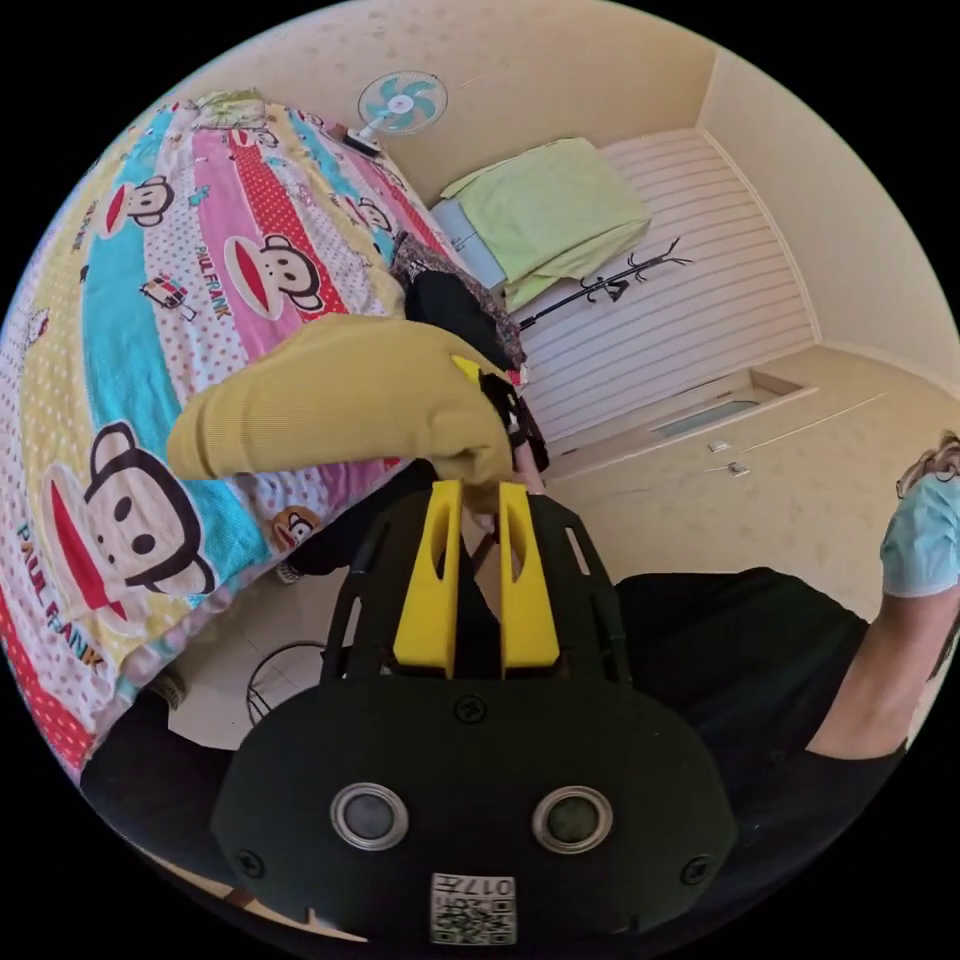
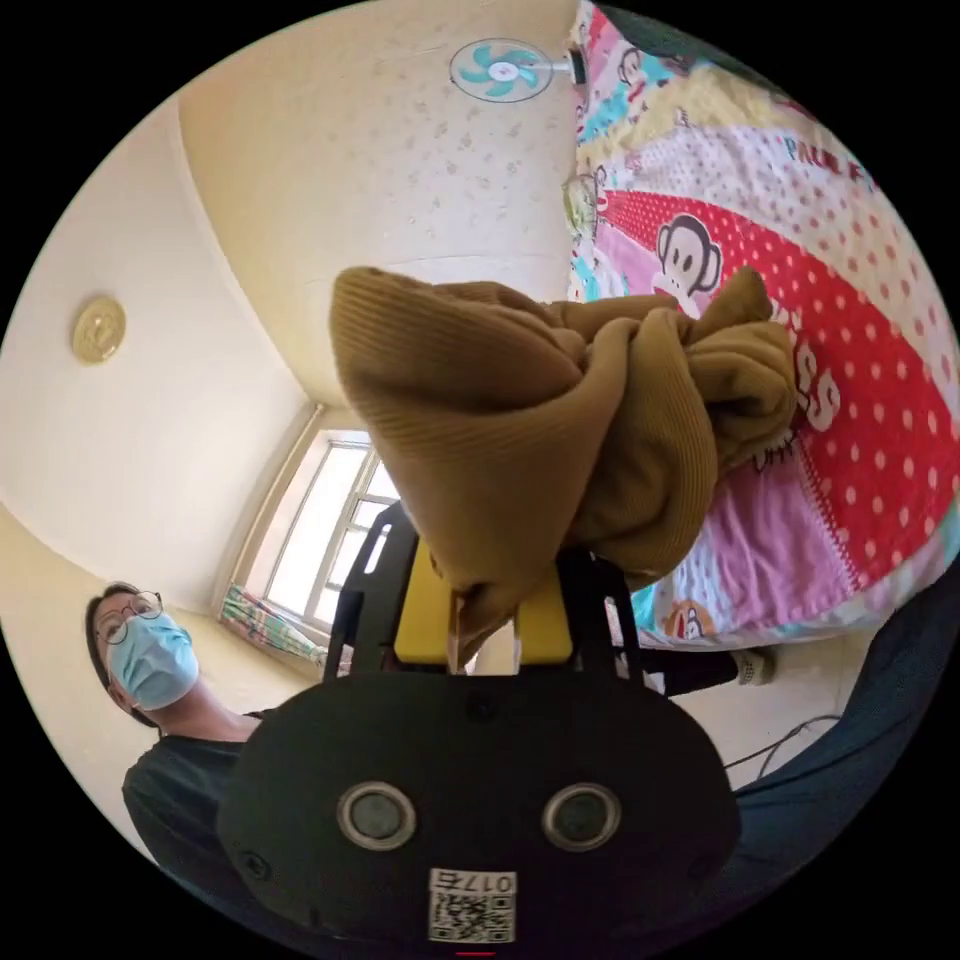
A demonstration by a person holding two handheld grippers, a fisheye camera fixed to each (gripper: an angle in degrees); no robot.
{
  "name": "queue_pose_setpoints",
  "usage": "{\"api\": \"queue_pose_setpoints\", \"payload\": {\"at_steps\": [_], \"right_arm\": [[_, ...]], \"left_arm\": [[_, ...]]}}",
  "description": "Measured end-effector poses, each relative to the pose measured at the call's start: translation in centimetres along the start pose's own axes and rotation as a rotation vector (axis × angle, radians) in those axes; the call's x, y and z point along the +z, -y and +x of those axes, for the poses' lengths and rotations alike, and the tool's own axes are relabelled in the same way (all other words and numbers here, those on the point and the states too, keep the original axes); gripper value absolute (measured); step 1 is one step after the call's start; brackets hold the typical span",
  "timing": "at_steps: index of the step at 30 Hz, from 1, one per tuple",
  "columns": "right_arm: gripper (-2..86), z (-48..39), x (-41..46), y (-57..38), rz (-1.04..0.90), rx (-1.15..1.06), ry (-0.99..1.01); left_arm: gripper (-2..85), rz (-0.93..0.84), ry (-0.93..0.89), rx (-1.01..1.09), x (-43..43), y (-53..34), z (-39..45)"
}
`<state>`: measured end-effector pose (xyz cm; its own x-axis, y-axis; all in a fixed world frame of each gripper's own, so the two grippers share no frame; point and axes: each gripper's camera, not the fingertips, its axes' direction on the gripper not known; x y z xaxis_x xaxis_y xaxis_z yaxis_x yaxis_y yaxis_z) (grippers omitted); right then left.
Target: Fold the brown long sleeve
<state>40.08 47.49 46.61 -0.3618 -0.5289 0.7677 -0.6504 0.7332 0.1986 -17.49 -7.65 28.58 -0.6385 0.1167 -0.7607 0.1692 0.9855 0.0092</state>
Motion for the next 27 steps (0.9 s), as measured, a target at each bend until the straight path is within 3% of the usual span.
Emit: {"api": "queue_pose_setpoints", "payload": {"at_steps": [5, 9, 12, 15, 18, 21, 27], "right_arm": [[9.2, -7.9, -3.9, 8.6, 0.12, -0.288, 0.023], [9.0, -11.1, -8.3, 11.1, 0.291, -0.465, -0.039], [9.2, -8.1, -11.2, 11.0, 0.454, -0.375, -0.23], [9.9, -0.5, -13.4, 10.2, 0.551, -0.15, -0.553], [12.6, 7.0, -13.5, 7.4, 0.478, 0.087, -0.765], [12.3, 9.4, -8.7, 2.5, 0.42, 0.008, -0.841], [11.2, 11.4, 13.7, -1.3, -0.106, -0.238, -0.942]], "left_arm": [[10.3, 0.083, 0.417, -0.005, -3.5, -0.4, 1.8], [11.3, 0.075, 0.529, -0.101, -3.4, -0.5, 0.5], [11.2, 0.076, 0.575, -0.161, -2.4, -0.2, -0.5], [11.2, 0.064, 0.591, -0.192, -1.5, 0.7, -1.2], [11.2, 0.063, 0.689, -0.205, -1.4, 1.2, -0.8], [11.2, 0.078, 0.793, -0.221, -1.8, 1.4, -0.4], [11.3, 0.107, 0.85, -0.261, -3.4, 1.3, -0.7]]}}
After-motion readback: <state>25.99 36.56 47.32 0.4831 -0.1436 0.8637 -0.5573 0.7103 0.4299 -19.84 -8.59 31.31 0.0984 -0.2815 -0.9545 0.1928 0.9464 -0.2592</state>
